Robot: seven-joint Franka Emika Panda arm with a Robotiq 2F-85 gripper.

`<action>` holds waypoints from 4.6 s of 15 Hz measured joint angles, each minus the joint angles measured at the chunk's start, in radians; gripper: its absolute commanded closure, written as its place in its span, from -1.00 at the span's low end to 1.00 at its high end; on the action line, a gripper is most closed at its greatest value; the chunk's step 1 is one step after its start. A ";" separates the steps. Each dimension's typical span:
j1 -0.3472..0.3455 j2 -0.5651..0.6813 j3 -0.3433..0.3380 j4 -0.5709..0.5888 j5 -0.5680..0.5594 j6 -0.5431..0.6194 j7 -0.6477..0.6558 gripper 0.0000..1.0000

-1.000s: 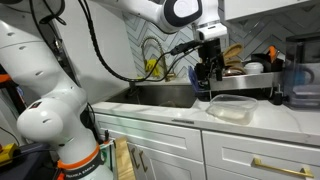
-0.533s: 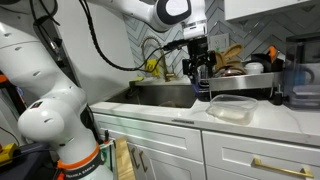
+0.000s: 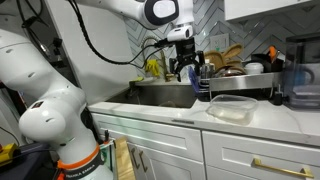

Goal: Remove the bowl from the dish rack, then put the blue lid on the bowl

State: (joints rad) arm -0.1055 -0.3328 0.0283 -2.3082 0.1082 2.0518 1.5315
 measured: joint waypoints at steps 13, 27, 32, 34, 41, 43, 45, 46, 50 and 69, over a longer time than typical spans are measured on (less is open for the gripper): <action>0.040 -0.018 0.007 -0.082 0.163 0.239 -0.012 0.56; 0.020 -0.018 0.005 -0.027 0.161 0.251 0.004 0.96; -0.025 -0.055 -0.011 0.053 0.079 0.140 0.007 0.96; -0.037 -0.069 -0.030 0.083 0.049 0.089 -0.018 0.96; -0.078 -0.061 -0.118 0.138 0.002 -0.054 -0.253 0.82; -0.096 -0.052 -0.139 0.138 -0.016 -0.056 -0.317 0.82; -0.103 -0.046 -0.145 0.139 -0.018 -0.056 -0.338 0.96; -0.103 -0.045 -0.143 0.140 -0.019 -0.056 -0.338 0.96; -0.108 -0.042 -0.144 0.147 -0.023 -0.054 -0.363 0.96; -0.156 0.067 -0.191 0.149 -0.052 0.031 -0.652 0.96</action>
State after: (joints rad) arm -0.2612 -0.2662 -0.1630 -2.1592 0.0562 2.0829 0.8791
